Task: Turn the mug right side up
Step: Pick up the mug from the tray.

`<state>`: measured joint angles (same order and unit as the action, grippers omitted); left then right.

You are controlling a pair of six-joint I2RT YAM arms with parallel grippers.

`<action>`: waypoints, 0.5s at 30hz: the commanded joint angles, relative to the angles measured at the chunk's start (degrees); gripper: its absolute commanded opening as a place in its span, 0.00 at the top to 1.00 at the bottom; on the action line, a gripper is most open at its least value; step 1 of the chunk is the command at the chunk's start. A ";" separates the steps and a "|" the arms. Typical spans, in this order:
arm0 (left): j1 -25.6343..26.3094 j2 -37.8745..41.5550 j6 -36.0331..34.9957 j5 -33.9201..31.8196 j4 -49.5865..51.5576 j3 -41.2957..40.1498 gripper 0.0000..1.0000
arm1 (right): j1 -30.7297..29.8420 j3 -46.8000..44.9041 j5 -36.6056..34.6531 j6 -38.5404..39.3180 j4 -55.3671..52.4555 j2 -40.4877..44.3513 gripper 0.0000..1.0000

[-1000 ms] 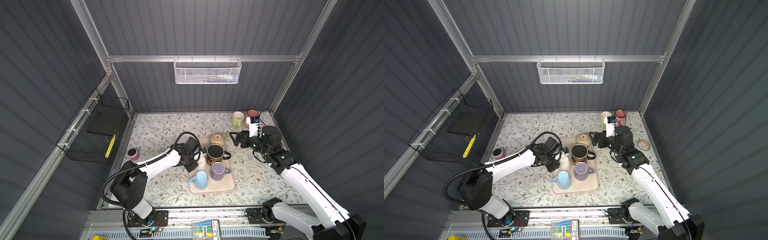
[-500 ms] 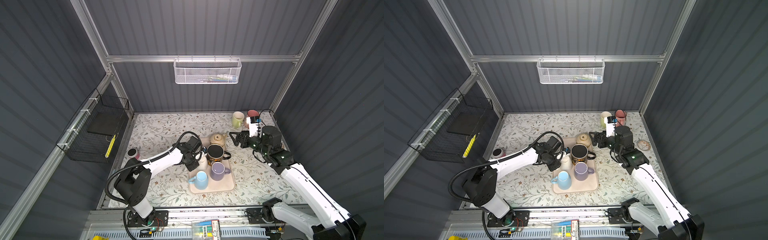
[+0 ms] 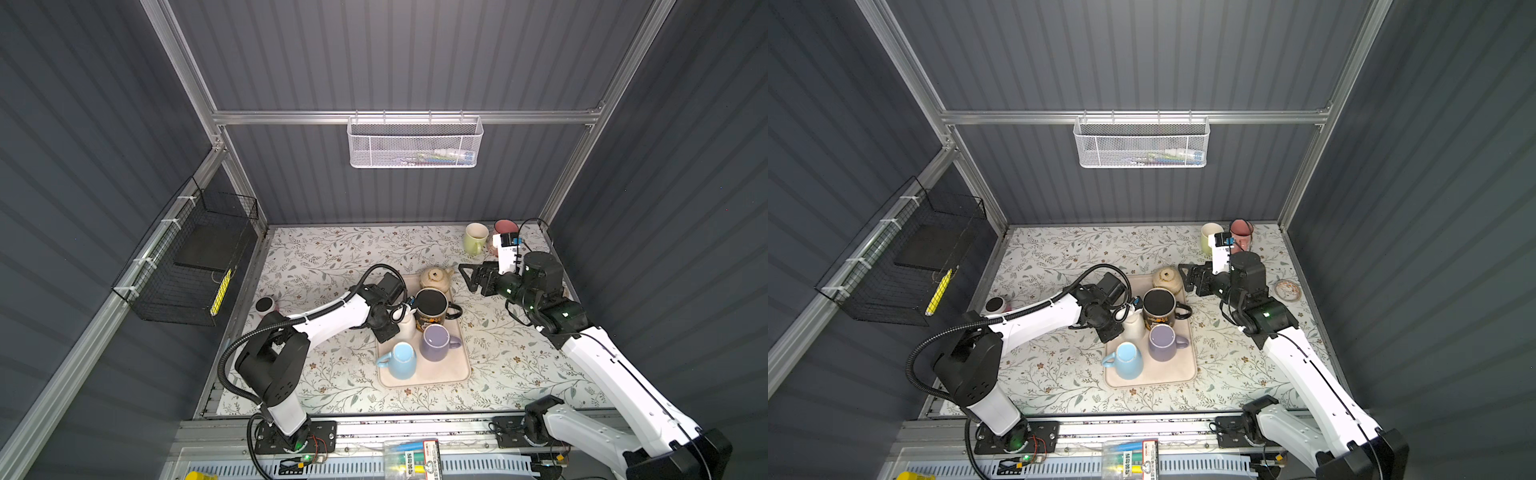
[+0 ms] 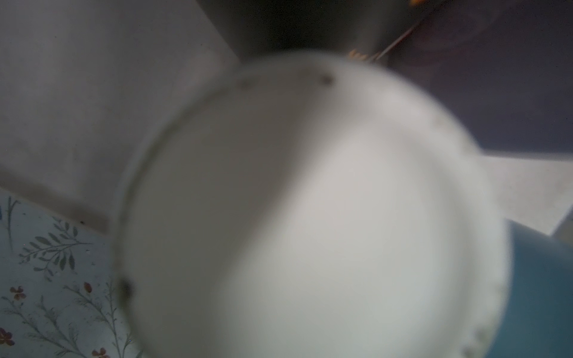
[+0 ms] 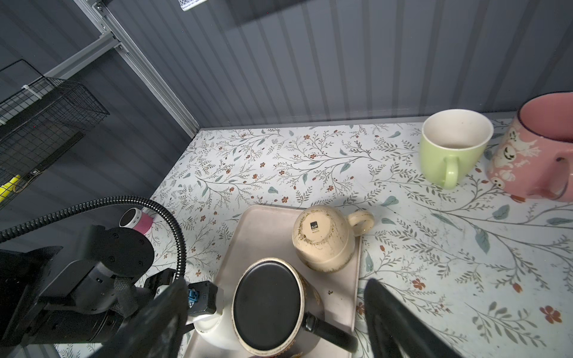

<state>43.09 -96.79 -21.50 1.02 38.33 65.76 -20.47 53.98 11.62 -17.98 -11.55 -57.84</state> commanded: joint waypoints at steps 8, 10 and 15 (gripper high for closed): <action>0.33 3.23 0.13 -0.31 1.24 1.40 1.00 | -0.36 -0.36 0.55 -0.09 1.24 0.59 0.12; 0.28 5.11 0.53 -0.31 0.79 1.00 1.00 | -0.33 -0.36 1.00 -0.11 1.42 0.65 0.12; 0.33 10.06 1.17 -0.24 -0.09 0.89 1.00 | -0.34 -0.27 2.23 -0.22 2.06 1.14 0.12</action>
<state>43.09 -91.07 -21.21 0.16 39.24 65.84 -20.47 53.98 12.67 -18.00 -10.87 -57.69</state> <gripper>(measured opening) 0.155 0.878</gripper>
